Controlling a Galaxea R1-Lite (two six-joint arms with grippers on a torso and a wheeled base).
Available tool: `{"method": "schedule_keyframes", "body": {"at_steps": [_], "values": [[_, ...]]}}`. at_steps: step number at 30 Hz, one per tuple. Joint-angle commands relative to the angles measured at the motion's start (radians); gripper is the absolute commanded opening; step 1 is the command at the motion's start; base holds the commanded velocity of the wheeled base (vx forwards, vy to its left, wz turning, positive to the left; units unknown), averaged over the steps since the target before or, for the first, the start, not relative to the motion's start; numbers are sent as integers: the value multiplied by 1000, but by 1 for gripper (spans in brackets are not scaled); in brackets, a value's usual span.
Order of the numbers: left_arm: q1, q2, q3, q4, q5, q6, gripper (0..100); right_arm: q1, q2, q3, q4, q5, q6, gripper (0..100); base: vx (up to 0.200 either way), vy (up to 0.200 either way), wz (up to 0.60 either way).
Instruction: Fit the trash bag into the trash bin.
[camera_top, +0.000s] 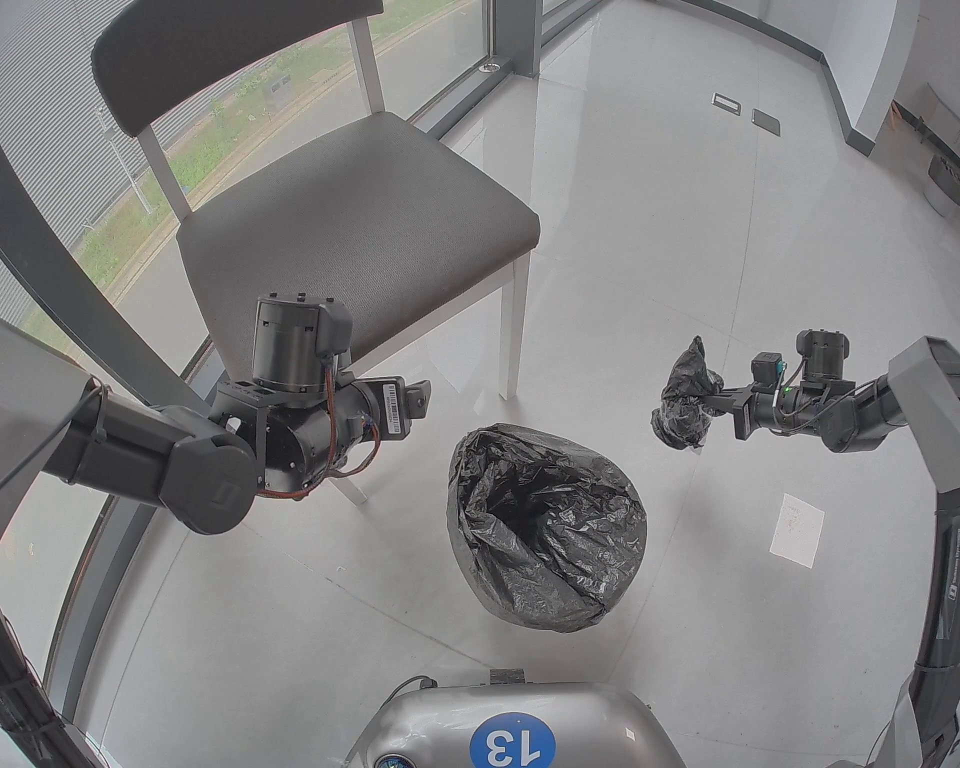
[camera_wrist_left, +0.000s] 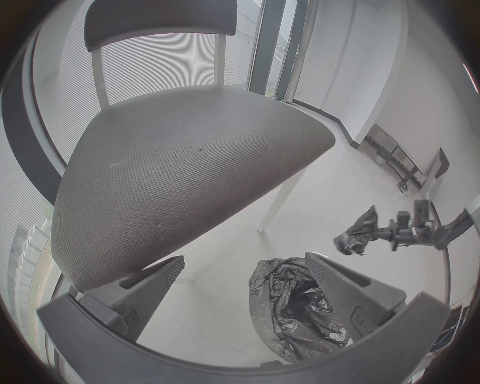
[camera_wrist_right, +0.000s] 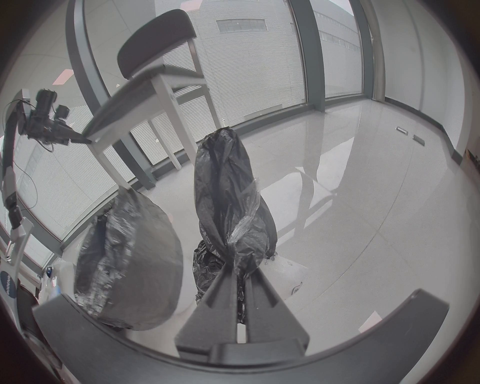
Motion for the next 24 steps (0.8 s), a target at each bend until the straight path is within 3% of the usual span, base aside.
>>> {"method": "schedule_keyframes", "body": {"at_steps": [1, 8, 13, 17, 24], "values": [[45, -15, 45, 3, 20, 7, 100, 59, -290, 210, -68, 1, -2, 0, 0, 0, 0], [64, -85, 114, 9, 22, 14, 100, 176, -407, 263, -82, 0, 7, 0, 0, 0, 0], [139, -142, 230, -5, 25, 112, 100, 296, -442, 266, -75, 0, 29, 0, 0, 0, 0], [176, -191, 295, -20, 23, 182, 100, 343, -439, 274, -73, -2, 29, 0, 0, 0, 0], [210, -251, 341, -45, 20, 197, 100, 422, -433, 293, -70, -2, 30, 0, 0, 0, 0]]}}
